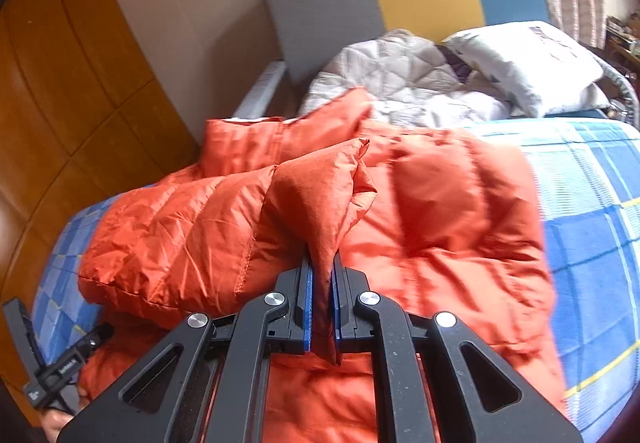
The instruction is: Fold large clothes
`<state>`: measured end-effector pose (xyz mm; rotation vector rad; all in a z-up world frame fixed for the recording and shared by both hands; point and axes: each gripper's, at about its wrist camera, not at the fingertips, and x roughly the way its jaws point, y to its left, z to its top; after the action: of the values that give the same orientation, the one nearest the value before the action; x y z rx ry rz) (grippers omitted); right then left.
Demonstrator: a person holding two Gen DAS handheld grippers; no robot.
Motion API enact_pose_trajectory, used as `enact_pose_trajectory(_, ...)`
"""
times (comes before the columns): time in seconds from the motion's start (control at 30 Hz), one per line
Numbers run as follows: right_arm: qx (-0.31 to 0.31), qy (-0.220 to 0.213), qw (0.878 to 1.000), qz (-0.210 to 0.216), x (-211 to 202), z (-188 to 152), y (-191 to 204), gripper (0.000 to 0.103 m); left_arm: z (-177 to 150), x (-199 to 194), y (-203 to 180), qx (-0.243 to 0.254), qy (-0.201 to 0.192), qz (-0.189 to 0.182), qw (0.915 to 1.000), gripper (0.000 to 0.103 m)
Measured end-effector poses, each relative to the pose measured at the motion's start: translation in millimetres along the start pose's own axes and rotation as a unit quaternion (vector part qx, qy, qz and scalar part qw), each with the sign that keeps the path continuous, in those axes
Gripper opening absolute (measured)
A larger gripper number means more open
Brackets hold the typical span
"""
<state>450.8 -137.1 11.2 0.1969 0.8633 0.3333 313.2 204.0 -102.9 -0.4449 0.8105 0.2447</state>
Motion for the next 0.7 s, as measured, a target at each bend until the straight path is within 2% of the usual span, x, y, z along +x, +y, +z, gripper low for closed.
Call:
enact_pose_trajectory(0.1,0.001,0.003,1.000,-0.028,-2.5,-1.6,-13.8,0.007,-0.2,0.9,-0.2,0.000,0.002,0.008,1.0000,0.073)
enact_pose_trajectory(0.3,0.001,0.021,0.998,-0.051,2.0,-10.7,-26.2,0.007,-1.4,-4.6,-2.7,0.006,0.001,0.023,0.9997,0.071)
enact_pose_trajectory(0.43,0.003,0.024,0.999,-0.047,4.0,-10.5,-30.8,0.008,7.1,-31.9,-10.2,0.020,-0.045,0.012,0.9987,0.073)
enact_pose_trajectory(0.53,0.013,0.022,0.999,-0.047,0.1,-7.4,-33.8,0.022,20.6,-49.3,-22.9,0.037,-0.080,-0.014,0.9960,0.079)
enact_pose_trajectory(0.57,0.013,0.016,0.999,-0.050,-3.8,-6.7,-35.4,0.029,25.4,-52.0,-28.4,0.042,-0.087,-0.020,0.9951,0.082)
enact_pose_trajectory(0.6,0.016,0.012,0.998,-0.052,-6.0,-5.5,-35.3,0.041,32.7,-52.9,-35.8,0.050,-0.093,-0.030,0.9940,0.082)
enact_pose_trajectory(0.63,0.020,0.005,0.998,-0.055,-10.6,-4.4,-35.1,0.047,36.5,-52.5,-40.7,0.055,-0.095,-0.034,0.9934,0.082)
enact_pose_trajectory(0.7,0.020,-0.019,0.998,-0.061,-21.6,-1.1,-33.4,0.050,47.9,-46.6,-56.4,0.072,-0.098,-0.040,0.9918,0.082)
